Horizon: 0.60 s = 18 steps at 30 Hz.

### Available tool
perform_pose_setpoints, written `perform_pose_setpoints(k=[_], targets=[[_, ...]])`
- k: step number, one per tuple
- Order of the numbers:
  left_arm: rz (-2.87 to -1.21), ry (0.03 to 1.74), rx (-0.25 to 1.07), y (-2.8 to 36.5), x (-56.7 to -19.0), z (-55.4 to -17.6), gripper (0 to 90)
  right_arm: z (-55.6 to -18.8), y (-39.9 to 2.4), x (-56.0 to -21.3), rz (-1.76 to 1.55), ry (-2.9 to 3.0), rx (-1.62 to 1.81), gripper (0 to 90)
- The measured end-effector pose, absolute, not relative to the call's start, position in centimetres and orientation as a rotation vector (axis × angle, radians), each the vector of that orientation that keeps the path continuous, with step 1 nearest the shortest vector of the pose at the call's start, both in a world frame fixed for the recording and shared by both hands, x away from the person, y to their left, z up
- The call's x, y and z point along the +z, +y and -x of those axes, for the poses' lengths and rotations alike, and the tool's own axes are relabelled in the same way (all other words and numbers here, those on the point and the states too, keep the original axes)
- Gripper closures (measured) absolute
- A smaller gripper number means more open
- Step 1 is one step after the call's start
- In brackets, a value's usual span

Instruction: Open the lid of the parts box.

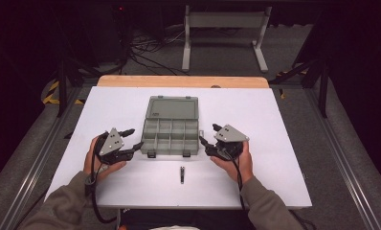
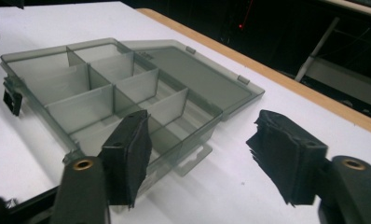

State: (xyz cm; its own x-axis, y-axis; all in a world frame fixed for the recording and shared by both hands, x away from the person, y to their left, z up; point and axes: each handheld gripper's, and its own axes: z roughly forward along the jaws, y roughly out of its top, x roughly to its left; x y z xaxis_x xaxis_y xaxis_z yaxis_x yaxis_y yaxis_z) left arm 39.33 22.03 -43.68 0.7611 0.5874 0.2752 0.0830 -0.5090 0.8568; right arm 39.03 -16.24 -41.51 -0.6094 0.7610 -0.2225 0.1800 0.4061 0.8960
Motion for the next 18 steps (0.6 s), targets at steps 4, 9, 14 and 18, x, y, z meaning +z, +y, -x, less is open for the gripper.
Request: perform_pose_setpoints(k=[4,9,14,18], targets=[[-2.045,0.484,0.642,22.6,-44.7,-38.3,24.6,-38.3,-16.5,-42.0,-0.845,2.011,1.206,25.4],[-2.023,0.497,0.597,23.2,-45.1,-37.6,20.0,-37.8,-16.4,-42.5,-0.868,2.024,1.207,21.8],[-1.991,0.519,0.576,23.6,-45.3,-37.0,14.2,-37.2,-16.1,-43.2,-0.860,2.083,1.197,18.0],[-2.011,0.520,0.573,23.8,-45.4,-36.3,8.6,-36.4,-15.6,-43.6,-0.838,2.144,1.191,15.3]])
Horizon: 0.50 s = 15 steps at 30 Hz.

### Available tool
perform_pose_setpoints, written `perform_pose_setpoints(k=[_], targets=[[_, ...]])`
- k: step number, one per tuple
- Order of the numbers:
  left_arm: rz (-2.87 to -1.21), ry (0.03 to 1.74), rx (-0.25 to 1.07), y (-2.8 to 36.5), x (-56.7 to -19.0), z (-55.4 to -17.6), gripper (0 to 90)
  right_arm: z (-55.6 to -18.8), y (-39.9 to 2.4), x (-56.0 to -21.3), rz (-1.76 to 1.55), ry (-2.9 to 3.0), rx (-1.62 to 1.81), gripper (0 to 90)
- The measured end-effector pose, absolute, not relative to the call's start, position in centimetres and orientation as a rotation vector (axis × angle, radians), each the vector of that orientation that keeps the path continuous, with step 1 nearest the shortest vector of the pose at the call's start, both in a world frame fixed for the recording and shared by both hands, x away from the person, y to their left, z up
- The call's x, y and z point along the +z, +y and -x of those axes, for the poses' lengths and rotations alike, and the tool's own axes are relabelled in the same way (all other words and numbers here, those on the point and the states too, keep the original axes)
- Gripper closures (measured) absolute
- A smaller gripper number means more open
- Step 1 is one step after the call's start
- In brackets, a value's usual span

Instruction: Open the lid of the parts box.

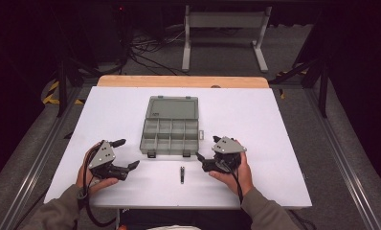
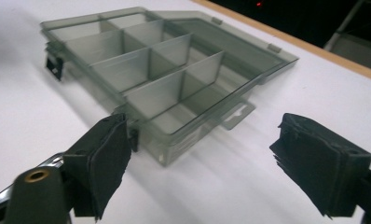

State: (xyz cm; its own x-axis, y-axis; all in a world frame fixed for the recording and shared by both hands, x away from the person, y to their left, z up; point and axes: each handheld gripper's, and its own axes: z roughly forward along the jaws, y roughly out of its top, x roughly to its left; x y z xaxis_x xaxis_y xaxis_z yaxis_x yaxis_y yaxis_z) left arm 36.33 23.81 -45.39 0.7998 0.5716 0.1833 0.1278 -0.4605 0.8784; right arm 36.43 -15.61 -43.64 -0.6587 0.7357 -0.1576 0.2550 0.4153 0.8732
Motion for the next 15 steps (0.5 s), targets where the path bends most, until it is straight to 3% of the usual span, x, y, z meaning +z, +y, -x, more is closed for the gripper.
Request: perform_pose_setpoints(k=[15], targets=[[-1.979,0.537,0.573,24.9,-45.2,-34.8,6.6,-34.5,-14.1,-44.9,-0.777,2.327,1.176,15.9]])
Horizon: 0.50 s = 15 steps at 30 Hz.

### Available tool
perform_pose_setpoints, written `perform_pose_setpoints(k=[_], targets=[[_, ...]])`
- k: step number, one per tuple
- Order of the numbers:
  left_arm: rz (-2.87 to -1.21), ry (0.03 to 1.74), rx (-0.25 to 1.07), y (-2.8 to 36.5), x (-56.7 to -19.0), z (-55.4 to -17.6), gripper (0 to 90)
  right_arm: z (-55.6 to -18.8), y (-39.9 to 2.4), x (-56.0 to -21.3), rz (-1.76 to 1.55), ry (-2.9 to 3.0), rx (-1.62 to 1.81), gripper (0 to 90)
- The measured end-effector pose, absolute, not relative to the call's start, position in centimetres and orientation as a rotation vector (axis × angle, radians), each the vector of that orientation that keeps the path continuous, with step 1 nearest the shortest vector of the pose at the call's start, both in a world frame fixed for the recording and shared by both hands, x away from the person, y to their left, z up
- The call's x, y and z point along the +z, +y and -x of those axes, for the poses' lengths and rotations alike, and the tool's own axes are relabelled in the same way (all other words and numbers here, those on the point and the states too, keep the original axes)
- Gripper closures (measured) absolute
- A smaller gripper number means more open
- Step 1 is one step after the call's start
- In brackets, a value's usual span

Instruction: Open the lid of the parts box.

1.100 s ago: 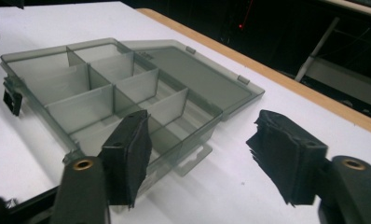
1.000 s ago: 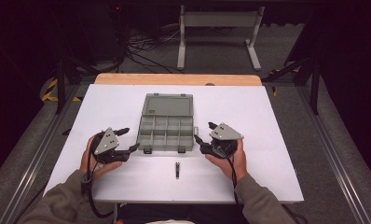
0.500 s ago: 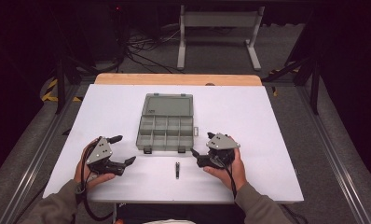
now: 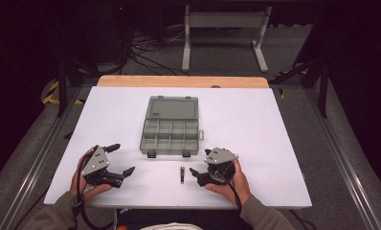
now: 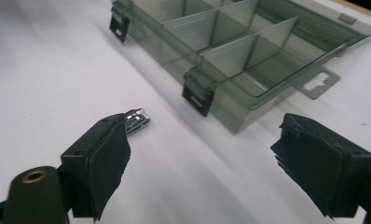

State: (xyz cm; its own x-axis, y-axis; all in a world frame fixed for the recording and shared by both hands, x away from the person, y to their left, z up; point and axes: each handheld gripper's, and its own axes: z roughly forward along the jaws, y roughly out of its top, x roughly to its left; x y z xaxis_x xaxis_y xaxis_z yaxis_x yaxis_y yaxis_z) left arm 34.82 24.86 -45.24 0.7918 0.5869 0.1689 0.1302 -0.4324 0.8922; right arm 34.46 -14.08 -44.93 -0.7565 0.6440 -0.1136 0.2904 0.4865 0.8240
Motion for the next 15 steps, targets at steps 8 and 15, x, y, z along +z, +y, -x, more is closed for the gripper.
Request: perform_pose_setpoints(k=[8,15], targets=[[-1.980,0.549,0.568,25.0,-45.4,-35.1,6.8,-33.9,-12.6,-45.5,-0.721,2.416,1.151,18.9],[-1.974,0.553,0.562,25.4,-45.4,-35.2,6.7,-33.8,-11.2,-46.0,-0.703,2.469,1.118,20.5]])
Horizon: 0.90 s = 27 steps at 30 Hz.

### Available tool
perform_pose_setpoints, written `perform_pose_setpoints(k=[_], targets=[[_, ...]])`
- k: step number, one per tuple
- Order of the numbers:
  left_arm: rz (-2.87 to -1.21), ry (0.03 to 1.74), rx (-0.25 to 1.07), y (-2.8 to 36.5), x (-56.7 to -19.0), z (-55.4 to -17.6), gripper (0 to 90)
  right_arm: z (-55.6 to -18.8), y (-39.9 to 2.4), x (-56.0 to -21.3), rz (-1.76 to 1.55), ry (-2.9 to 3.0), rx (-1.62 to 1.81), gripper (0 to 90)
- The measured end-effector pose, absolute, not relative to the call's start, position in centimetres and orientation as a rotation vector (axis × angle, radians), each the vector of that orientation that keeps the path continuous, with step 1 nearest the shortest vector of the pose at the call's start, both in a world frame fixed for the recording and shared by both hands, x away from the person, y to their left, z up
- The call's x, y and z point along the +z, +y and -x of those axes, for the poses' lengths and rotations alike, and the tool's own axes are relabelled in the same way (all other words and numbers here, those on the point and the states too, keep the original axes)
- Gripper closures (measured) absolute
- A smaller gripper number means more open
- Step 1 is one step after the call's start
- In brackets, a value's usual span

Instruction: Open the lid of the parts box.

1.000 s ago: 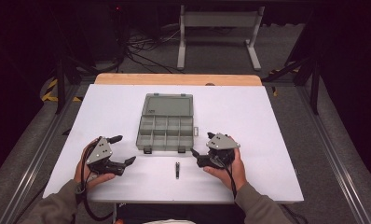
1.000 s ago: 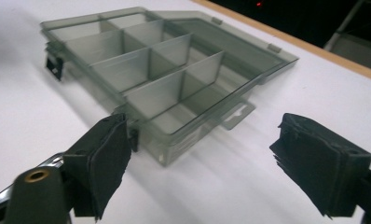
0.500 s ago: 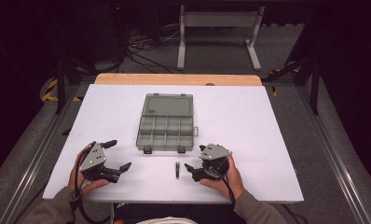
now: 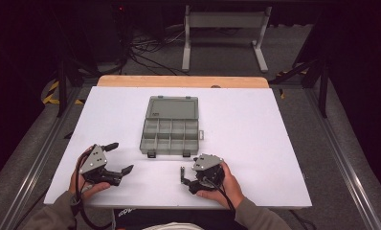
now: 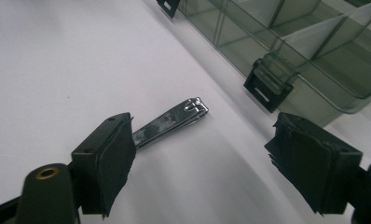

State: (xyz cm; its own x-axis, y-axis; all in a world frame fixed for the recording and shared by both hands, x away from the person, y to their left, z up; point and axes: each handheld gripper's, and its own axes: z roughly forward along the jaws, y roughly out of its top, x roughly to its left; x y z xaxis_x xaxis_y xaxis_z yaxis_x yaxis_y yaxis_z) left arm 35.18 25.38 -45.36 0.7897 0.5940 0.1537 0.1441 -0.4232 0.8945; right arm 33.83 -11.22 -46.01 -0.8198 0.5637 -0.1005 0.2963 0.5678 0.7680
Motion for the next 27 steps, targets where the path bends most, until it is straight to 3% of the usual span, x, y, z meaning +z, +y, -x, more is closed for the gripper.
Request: perform_pose_setpoints(k=[12,22,27], targets=[[-1.973,0.558,0.564,25.7,-45.5,-34.9,6.8,-34.0,-9.5,-46.3,-0.715,2.532,1.111,24.4],[-1.988,0.561,0.573,25.7,-45.5,-35.0,7.0,-34.0,-8.0,-46.4,-0.821,2.518,1.094,39.4],[-1.990,0.561,0.574,25.6,-45.5,-35.1,7.1,-34.0,-7.9,-46.4,-0.862,2.493,1.098,52.4]])
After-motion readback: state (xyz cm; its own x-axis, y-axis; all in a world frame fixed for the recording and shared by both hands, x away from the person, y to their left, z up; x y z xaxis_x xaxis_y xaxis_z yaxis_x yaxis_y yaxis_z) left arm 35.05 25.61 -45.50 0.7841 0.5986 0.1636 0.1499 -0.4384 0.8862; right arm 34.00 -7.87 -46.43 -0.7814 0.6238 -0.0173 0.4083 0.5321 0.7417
